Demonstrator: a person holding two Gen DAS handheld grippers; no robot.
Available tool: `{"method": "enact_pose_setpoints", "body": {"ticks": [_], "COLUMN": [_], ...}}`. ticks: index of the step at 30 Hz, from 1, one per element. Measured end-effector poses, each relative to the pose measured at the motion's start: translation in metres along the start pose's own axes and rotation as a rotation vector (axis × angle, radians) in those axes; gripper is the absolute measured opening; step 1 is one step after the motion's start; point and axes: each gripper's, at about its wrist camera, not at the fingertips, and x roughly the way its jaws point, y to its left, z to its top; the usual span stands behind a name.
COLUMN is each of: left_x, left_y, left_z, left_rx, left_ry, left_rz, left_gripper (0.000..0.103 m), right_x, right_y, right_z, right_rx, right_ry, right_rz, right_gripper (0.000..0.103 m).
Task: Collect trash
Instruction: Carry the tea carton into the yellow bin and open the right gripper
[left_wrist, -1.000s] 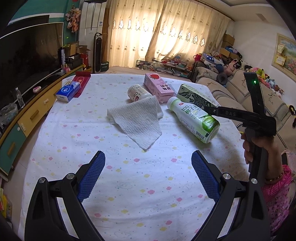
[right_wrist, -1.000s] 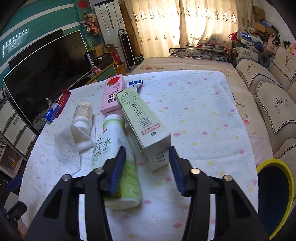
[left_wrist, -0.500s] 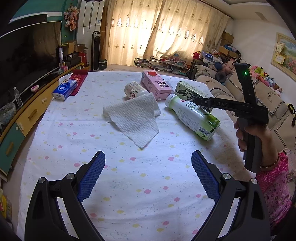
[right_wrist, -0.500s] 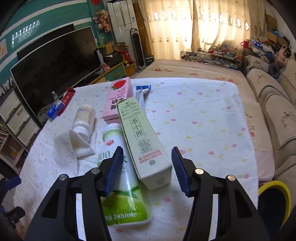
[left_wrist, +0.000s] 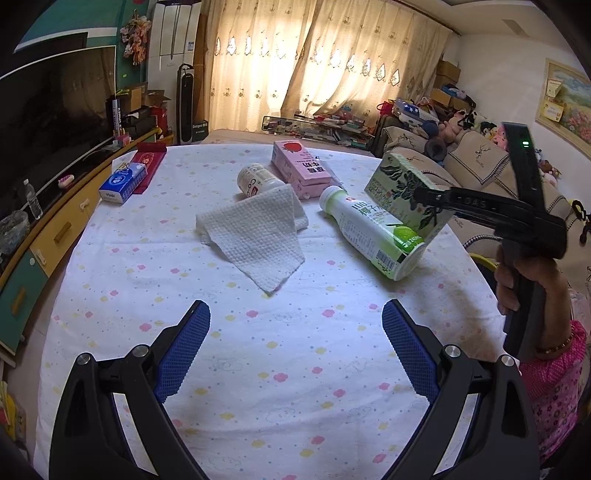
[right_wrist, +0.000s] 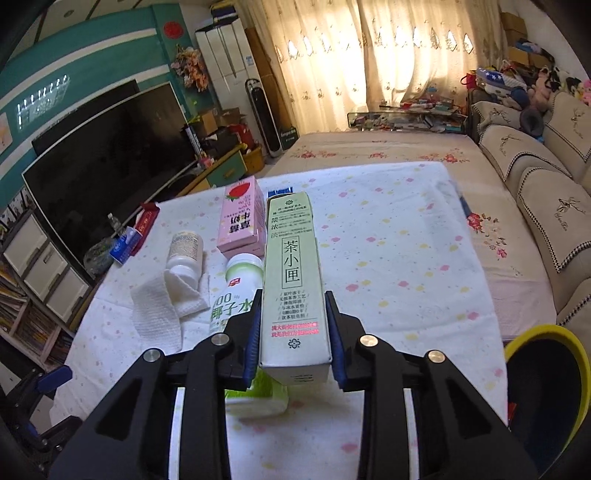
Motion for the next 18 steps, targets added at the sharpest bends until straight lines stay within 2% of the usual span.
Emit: {"method": "enact_pose_setpoints", "body": {"ticks": [4, 7, 12, 18], "left_x": [0.0, 0.0, 0.004, 0.01], "left_y": [-0.008, -0.016, -0.032, -0.053], "left_z": [0.0, -0.001, -0.001, 0.001], "left_rx": [0.014, 0.029, 0.059, 0.089], "left_ry": [0.003, 0.006, 0.013, 0.027], "left_rz": [-0.007, -0.017, -0.033, -0.049], "left_gripper": [0.093, 0.093, 0.093, 0.093], "right_x": [-0.034, -0.059, -0.092, -0.101], "right_y": [-0.011, -0.029, -0.073, -0.144], "right_z": [-0.011, -0.022, -0.048, -0.08], "right_rx": [0.039, 0.082, 0.152, 0.271], "right_ry": [-0.045, -0.078, -0.108, -0.064], "right_rz": [-0.004, -0.041, -0.194, -0.359], "right_gripper": [0.029, 0.029, 0.029, 0.029]}}
